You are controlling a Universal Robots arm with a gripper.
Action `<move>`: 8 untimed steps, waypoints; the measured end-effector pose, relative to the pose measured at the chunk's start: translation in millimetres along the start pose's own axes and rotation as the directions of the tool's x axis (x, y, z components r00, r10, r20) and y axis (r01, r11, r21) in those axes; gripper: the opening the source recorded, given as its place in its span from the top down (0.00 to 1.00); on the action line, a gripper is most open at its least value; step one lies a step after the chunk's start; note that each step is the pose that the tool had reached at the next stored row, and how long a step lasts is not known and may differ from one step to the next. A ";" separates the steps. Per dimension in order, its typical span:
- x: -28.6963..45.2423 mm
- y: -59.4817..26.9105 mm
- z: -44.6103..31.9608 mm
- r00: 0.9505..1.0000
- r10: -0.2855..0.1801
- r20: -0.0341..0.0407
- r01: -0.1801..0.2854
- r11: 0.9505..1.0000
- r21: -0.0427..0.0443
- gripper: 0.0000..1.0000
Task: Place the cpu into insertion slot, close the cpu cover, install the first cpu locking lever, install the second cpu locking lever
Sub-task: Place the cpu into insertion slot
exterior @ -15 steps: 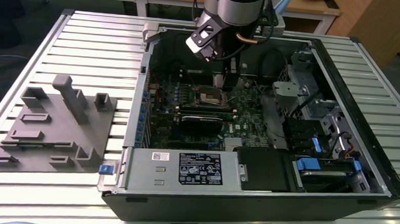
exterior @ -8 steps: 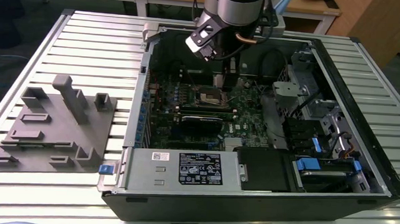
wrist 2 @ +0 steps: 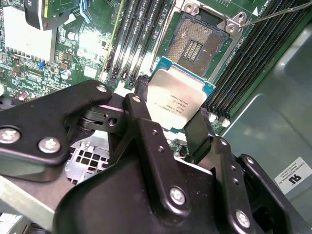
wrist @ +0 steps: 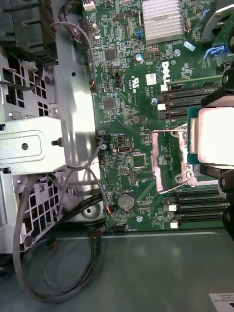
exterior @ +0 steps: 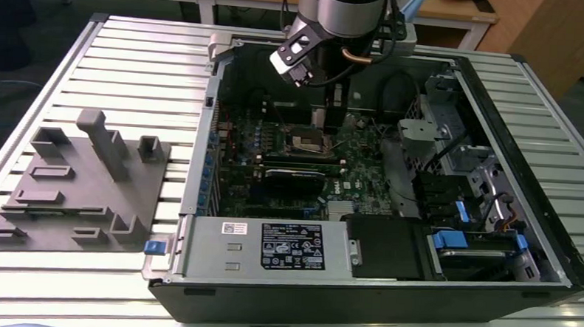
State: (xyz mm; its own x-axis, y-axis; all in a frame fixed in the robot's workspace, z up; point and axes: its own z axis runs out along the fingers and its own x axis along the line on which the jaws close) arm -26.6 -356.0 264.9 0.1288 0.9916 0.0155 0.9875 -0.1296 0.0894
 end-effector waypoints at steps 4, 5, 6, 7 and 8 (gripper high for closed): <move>0.0 0.0 0.1 1.000 0.015 0.001 -0.015 1.000 0.000 0.46; 0.1 0.0 0.2 1.000 0.029 0.002 -0.029 1.000 -0.001 0.46; 0.0 0.0 0.2 0.999 0.045 0.004 -0.045 0.999 -0.001 0.46; 0.0 0.0 0.2 0.998 0.062 0.006 -0.062 0.998 -0.001 0.46; 0.0 0.0 0.2 0.997 0.076 0.007 -0.076 0.997 -0.001 0.46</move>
State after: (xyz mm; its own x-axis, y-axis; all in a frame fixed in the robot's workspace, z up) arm -26.6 -356.0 264.7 0.2038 0.9789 0.0154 0.9748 -0.2043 0.0893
